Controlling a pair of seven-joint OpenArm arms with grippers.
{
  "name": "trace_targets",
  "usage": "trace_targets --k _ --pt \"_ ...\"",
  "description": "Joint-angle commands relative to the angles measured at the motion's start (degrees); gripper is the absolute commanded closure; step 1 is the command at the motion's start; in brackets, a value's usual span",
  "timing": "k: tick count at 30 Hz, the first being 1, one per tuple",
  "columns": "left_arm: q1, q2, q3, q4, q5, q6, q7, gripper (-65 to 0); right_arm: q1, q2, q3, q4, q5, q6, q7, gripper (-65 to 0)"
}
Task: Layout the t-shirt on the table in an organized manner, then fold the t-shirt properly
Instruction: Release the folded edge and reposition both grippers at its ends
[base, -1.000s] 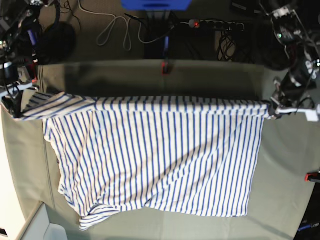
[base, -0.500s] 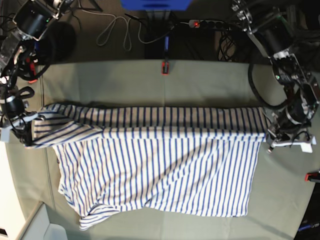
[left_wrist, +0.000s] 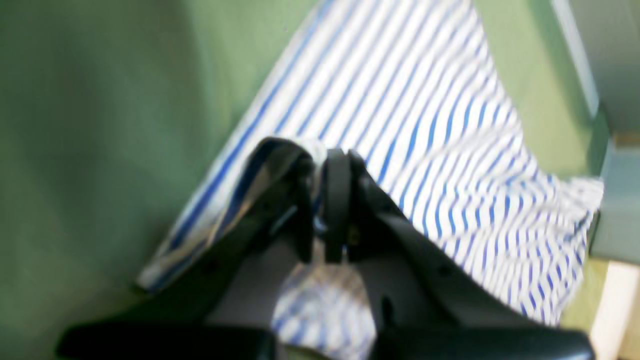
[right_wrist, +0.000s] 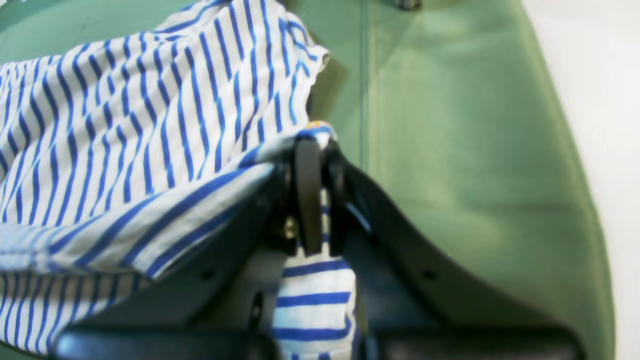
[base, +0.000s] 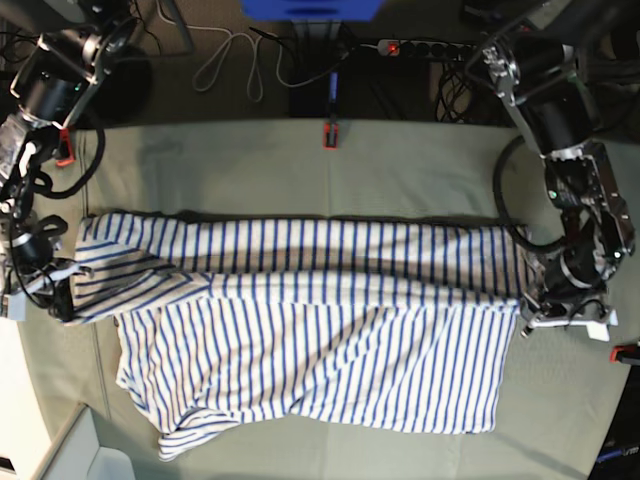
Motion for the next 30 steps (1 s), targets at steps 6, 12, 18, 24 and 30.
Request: trace_targets --k 6,12,18,24,30 --pt "-1.33 -1.65 0.07 -0.43 -0.42 0.06 -2.12 -6.2 1.14 1.38 -5.20 0.91 -1.44 0.36 1.65 -1.3" --pt "-1.33 -1.83 0.07 -0.52 -0.77 -0.12 -2.21 -36.4 1.23 0.50 -5.11 1.35 -7.07 0.36 1.74 -23.2" --pt "-0.53 -1.57 0.07 1.94 -1.12 -0.21 -2.03 -42.5 -0.53 -0.03 -4.41 7.86 -7.07 0.36 1.30 -35.9" --pt "6.85 -1.30 0.07 5.11 -1.03 -0.29 -2.74 -39.9 -4.48 -4.34 4.12 15.42 -7.07 0.36 1.22 -35.9" --pt "7.91 -1.57 0.07 -1.40 -0.68 -0.29 -2.82 -40.0 -9.23 -5.83 5.35 17.18 -6.98 0.36 1.65 -35.9"
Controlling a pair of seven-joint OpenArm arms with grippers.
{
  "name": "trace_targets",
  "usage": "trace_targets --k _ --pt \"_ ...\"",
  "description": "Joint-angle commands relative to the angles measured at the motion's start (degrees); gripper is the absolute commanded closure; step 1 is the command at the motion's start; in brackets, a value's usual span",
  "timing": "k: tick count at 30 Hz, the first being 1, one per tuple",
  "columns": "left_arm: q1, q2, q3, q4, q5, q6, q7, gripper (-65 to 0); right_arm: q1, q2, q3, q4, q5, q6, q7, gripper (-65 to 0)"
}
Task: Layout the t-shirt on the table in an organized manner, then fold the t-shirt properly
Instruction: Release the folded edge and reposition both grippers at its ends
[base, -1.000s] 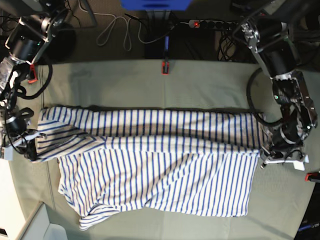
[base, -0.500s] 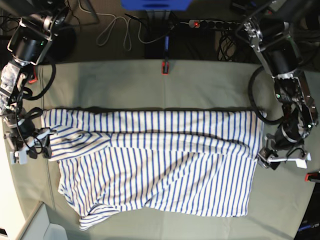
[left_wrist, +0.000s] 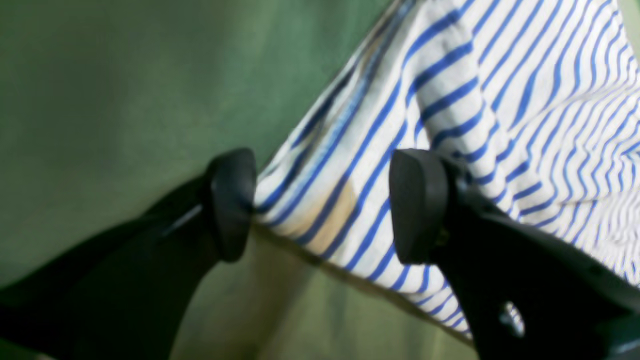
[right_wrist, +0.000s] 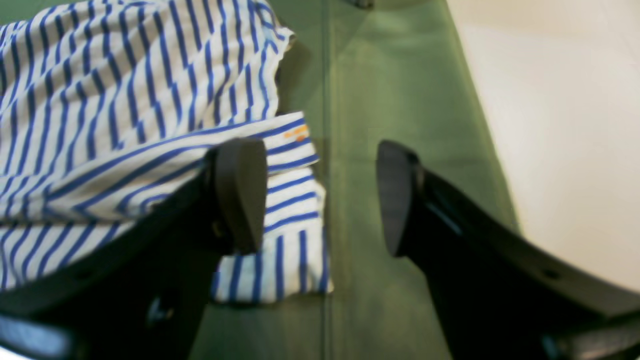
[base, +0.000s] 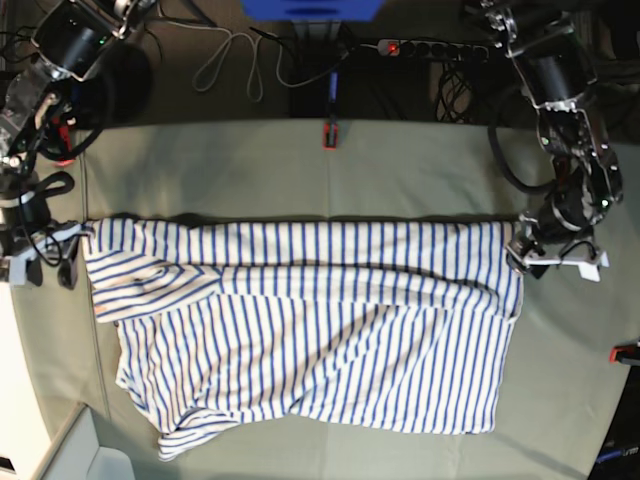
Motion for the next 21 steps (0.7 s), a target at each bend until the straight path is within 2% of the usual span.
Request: trace_targets --k 1,14,21 --pt "-1.14 -0.74 -0.08 -0.07 -0.29 -0.45 -0.81 -40.0 -0.12 0.94 0.35 1.09 0.85 0.30 1.39 -35.9" --pt "-0.70 -0.56 2.91 -3.76 -0.37 -0.45 -0.81 -40.0 -4.78 0.94 0.43 3.29 0.85 0.30 1.39 -36.1" --pt "0.09 -0.65 2.91 -4.02 -0.11 -0.45 -0.81 -39.8 -4.43 1.29 0.43 -1.11 0.85 0.30 1.39 -36.2"
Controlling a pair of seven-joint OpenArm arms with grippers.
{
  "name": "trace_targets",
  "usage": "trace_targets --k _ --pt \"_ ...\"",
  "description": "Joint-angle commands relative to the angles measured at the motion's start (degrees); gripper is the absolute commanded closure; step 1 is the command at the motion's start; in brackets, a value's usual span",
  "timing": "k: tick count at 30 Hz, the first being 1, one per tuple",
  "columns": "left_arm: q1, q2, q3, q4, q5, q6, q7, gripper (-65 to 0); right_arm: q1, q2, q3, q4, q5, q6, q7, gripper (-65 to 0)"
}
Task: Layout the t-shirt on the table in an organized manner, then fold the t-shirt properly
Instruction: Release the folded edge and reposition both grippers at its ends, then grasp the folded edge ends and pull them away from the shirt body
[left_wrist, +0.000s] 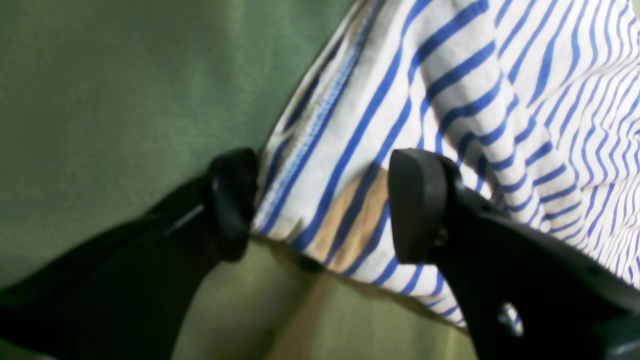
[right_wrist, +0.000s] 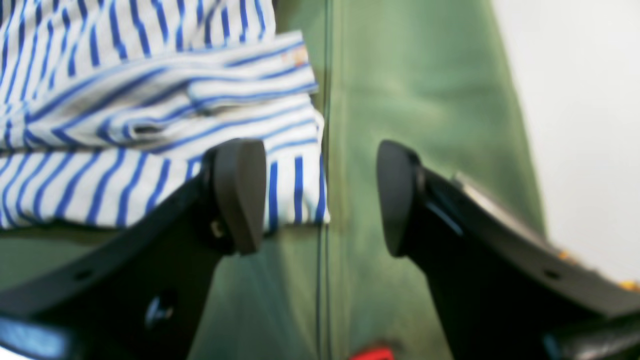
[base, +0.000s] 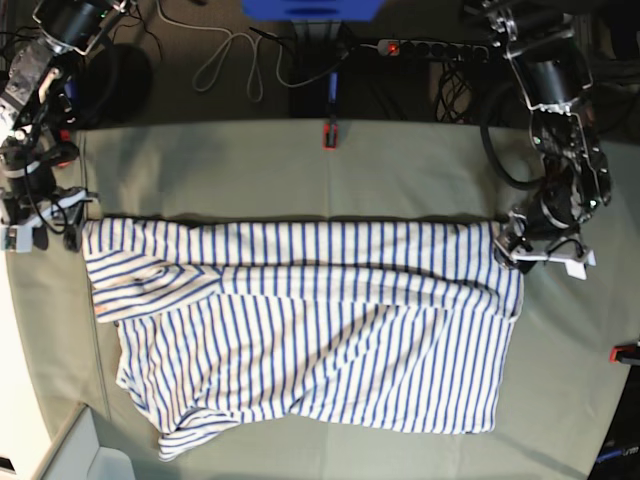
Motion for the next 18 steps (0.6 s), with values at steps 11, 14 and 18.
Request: trace_targets --k 11,14,18 --pt "0.29 -0.21 -0.44 -2.60 -0.33 0.38 -0.54 -21.6 8.10 5.12 -0.09 -16.48 0.25 0.34 1.44 -36.2" --pt "1.43 -0.21 -0.18 -2.69 -0.33 0.38 -2.91 -21.1 9.50 6.97 -0.09 -20.53 0.25 0.34 1.44 -36.2" --pt "2.04 -0.21 -0.26 -2.51 -0.33 0.38 -3.44 -10.7 9.06 7.32 -0.09 -21.67 0.25 0.34 1.44 -36.2"
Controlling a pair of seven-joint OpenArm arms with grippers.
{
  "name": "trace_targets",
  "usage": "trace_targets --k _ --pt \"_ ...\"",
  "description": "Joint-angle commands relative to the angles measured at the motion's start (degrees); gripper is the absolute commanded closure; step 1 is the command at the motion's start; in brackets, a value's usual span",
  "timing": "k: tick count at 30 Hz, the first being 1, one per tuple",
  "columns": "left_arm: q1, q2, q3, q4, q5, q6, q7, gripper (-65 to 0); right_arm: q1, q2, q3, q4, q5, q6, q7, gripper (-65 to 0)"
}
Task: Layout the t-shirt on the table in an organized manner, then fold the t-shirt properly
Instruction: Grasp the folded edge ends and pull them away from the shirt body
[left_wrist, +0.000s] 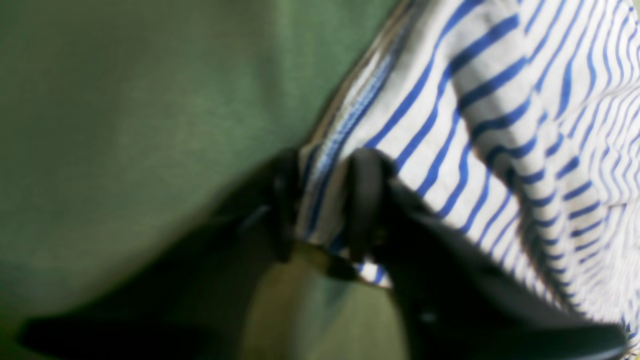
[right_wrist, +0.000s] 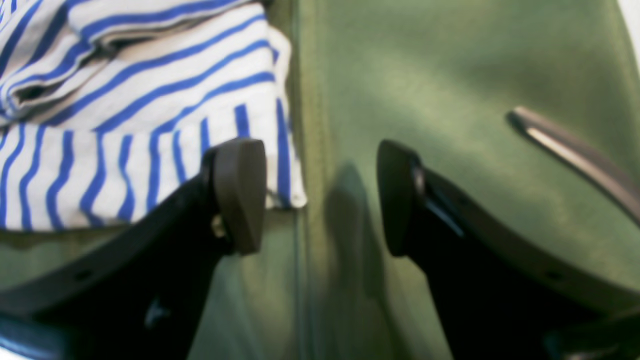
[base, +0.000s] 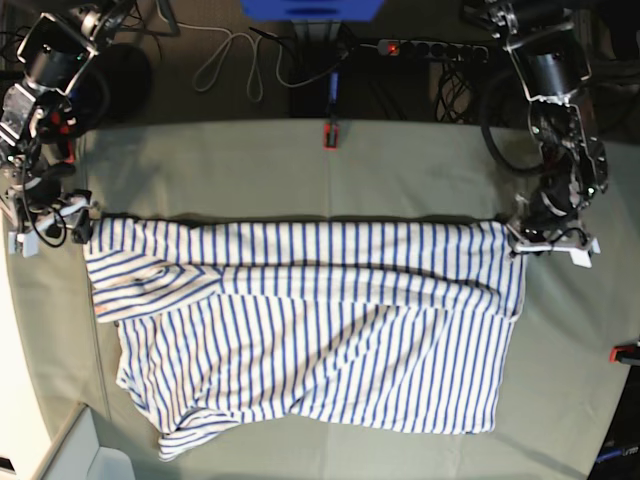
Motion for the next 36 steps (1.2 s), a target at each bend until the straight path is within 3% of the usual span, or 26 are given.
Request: trace_targets --k 1,2,7,19,24,36 --pt "0.32 -0.06 0.00 -0.04 0.52 0.71 2.42 -5.1 0.49 0.98 0.17 0.84 1.04 0.36 1.44 -36.2" --pt "0.32 -0.06 0.00 -0.13 0.52 0.71 2.42 0.0 0.41 0.89 0.17 0.84 1.04 0.36 1.44 -36.2" --pt "0.32 -0.06 0.17 -0.13 0.43 0.71 2.68 0.0 -0.21 -0.60 0.17 0.84 1.04 0.36 1.44 -36.2" --pt "0.40 -0.06 -0.09 0.05 0.43 0.71 2.86 0.0 -0.30 -0.60 0.17 4.01 1.30 0.36 1.44 -36.3" --pt "0.40 -0.06 -0.09 0.05 0.43 0.71 2.86 0.0 -0.30 -2.45 0.17 6.56 1.13 0.36 1.44 -36.3" --pt "0.40 -0.14 -0.09 -0.04 0.43 0.71 2.86 0.0 0.06 -2.62 0.08 0.23 1.04 0.36 1.44 -35.8"
